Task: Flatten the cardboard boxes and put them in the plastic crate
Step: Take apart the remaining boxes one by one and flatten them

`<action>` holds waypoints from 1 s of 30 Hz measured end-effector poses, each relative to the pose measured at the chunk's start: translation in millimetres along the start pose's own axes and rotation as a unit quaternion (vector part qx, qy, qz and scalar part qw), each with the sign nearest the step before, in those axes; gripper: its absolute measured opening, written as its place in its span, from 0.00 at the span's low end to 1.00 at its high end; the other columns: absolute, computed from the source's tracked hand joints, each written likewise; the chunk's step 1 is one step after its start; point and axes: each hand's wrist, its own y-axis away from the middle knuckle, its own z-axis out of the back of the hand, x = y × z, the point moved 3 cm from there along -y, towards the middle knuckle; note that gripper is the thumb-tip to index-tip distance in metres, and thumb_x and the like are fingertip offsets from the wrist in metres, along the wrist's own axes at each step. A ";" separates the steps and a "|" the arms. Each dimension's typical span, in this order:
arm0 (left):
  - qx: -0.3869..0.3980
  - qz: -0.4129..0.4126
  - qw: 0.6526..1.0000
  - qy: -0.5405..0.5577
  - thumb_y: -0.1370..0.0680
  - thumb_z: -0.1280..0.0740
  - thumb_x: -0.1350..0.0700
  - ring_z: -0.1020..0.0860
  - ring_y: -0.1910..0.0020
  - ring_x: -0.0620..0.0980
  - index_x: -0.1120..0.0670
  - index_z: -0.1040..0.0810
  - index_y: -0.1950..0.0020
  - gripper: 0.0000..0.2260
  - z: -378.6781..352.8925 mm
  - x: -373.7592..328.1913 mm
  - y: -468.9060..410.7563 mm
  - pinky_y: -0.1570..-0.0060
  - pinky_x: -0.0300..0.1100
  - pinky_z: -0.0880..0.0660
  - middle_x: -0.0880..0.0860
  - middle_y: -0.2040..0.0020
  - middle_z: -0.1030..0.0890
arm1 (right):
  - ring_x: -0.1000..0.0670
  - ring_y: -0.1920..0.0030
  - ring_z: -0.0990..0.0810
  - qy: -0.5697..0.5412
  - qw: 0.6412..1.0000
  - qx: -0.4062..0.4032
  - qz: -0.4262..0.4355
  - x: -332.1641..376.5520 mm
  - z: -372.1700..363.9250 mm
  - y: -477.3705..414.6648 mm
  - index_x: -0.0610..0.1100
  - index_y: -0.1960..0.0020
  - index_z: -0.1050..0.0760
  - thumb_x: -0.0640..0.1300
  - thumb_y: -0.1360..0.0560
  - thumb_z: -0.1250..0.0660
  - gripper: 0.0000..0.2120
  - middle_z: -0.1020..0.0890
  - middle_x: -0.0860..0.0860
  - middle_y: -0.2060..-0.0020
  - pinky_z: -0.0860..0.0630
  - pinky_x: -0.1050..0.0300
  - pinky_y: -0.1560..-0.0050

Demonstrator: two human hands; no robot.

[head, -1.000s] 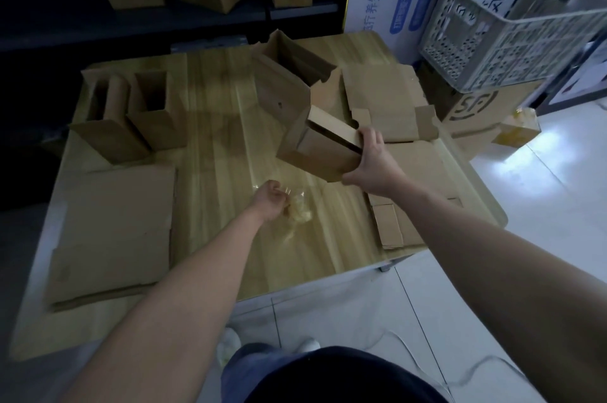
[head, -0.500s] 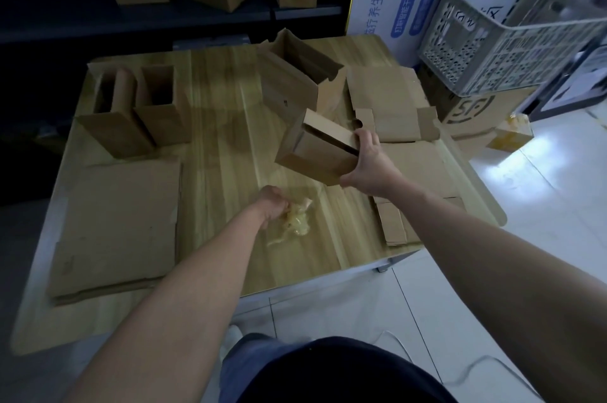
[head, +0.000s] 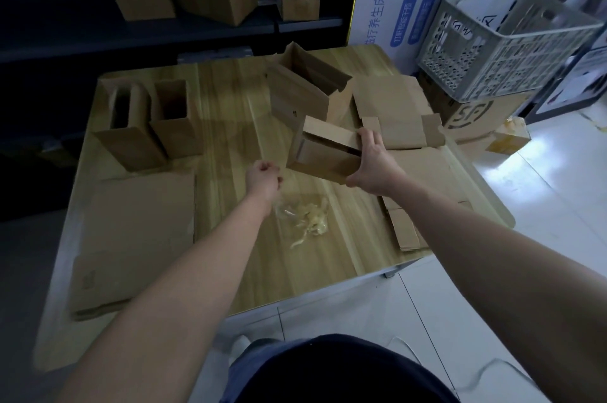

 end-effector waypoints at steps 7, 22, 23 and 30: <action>0.077 -0.108 0.990 -0.041 0.28 0.28 0.48 0.23 0.47 0.50 0.51 0.26 0.47 0.14 26.8 -54.8 9.5 0.44 0.47 0.24 0.50 0.48 0.22 | 0.49 0.49 0.29 0.033 0.999 0.019 0.031 55.7 -19.4 -19.1 0.46 0.27 0.45 0.42 0.36 0.23 0.44 0.38 0.46 0.34 0.27 0.63 0.61; -0.032 -0.044 0.998 -0.008 0.28 0.29 0.56 0.24 0.48 0.51 0.53 0.31 0.45 0.16 116.5 -51.0 -11.4 0.49 0.49 0.22 0.55 0.43 0.26 | 0.44 0.47 0.23 -0.035 0.997 0.039 0.052 139.5 -61.7 -40.0 0.42 0.37 0.27 0.57 0.21 0.43 0.21 0.23 0.44 0.45 0.24 0.47 0.44; -0.030 -0.037 0.999 -0.005 0.28 0.28 0.51 0.24 0.49 0.50 0.53 0.31 0.44 0.18 117.7 -51.1 -12.0 0.49 0.49 0.22 0.54 0.43 0.26 | 0.44 0.51 0.22 -0.037 0.998 0.035 0.044 143.4 -62.8 -40.8 0.42 0.42 0.25 0.57 0.20 0.44 0.21 0.22 0.44 0.50 0.23 0.46 0.48; -0.011 -0.044 0.997 -0.054 0.25 0.33 0.46 0.22 0.47 0.54 0.56 0.24 0.55 0.13 126.3 -46.8 -18.0 0.40 0.54 0.26 0.56 0.47 0.21 | 0.49 0.59 0.21 0.067 0.997 -0.013 0.038 158.9 -66.1 -46.9 0.43 0.40 0.25 0.45 0.19 0.41 0.11 0.22 0.49 0.56 0.22 0.56 0.56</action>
